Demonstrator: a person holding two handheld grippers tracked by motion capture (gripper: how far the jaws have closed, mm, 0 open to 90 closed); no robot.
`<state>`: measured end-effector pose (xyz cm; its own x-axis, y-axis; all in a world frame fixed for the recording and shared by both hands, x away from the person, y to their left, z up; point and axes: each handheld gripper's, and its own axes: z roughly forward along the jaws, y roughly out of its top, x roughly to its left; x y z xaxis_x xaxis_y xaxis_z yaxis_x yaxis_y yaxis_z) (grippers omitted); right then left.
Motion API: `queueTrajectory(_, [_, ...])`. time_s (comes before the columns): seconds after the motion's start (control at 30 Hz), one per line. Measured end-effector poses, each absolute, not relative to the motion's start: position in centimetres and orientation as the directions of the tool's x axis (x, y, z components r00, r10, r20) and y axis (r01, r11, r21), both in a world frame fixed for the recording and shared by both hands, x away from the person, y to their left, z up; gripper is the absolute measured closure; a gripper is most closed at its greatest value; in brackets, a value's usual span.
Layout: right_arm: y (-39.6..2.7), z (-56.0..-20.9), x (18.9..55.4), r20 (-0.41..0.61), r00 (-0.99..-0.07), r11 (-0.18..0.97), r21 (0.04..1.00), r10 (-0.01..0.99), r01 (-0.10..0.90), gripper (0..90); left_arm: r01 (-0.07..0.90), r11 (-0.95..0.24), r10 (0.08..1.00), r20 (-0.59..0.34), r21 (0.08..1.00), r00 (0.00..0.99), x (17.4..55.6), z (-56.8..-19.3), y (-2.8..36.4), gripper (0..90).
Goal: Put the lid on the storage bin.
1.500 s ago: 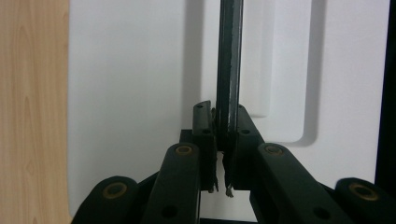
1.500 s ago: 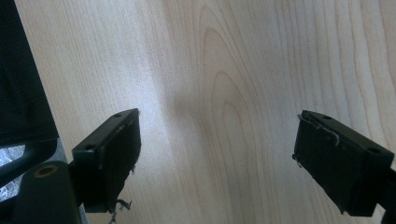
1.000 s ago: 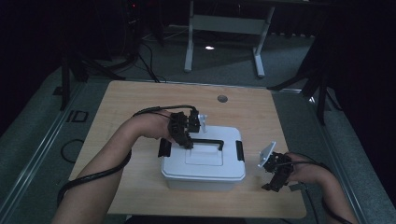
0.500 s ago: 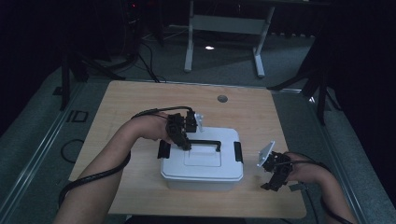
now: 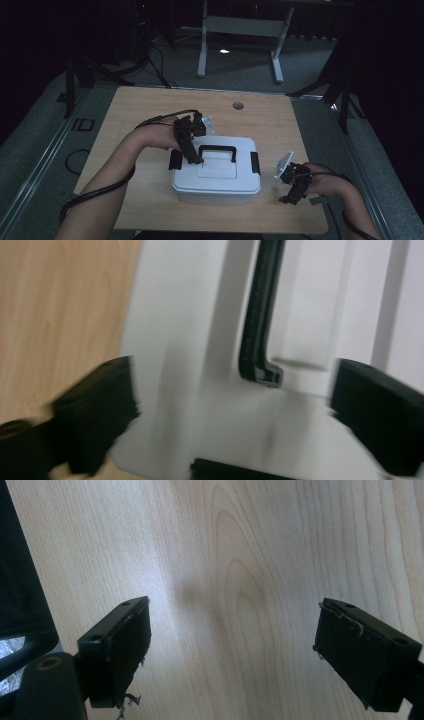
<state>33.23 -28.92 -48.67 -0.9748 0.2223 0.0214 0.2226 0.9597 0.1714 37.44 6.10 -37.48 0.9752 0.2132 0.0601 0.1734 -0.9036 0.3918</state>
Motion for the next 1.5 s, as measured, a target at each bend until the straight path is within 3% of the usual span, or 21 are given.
queueTrajectory(0.3, [-28.8, -48.4, 33.4, 0.013, -0.973, 0.956, 0.183, 0.231, 0.229, 14.4, 0.196, -0.854, 0.252, 0.054, 0.483, 0.966, 36.9, -37.4, 7.7, 1.4])
queueTrajectory(1.5, [-30.1, -48.0, 33.3, -0.032, -0.960, 0.936, 0.233, 0.278, 0.263, 14.4, 0.349, -0.775, 0.429, 0.034, 0.527, 0.903, 33.2, -39.9, 19.6, 1.5])
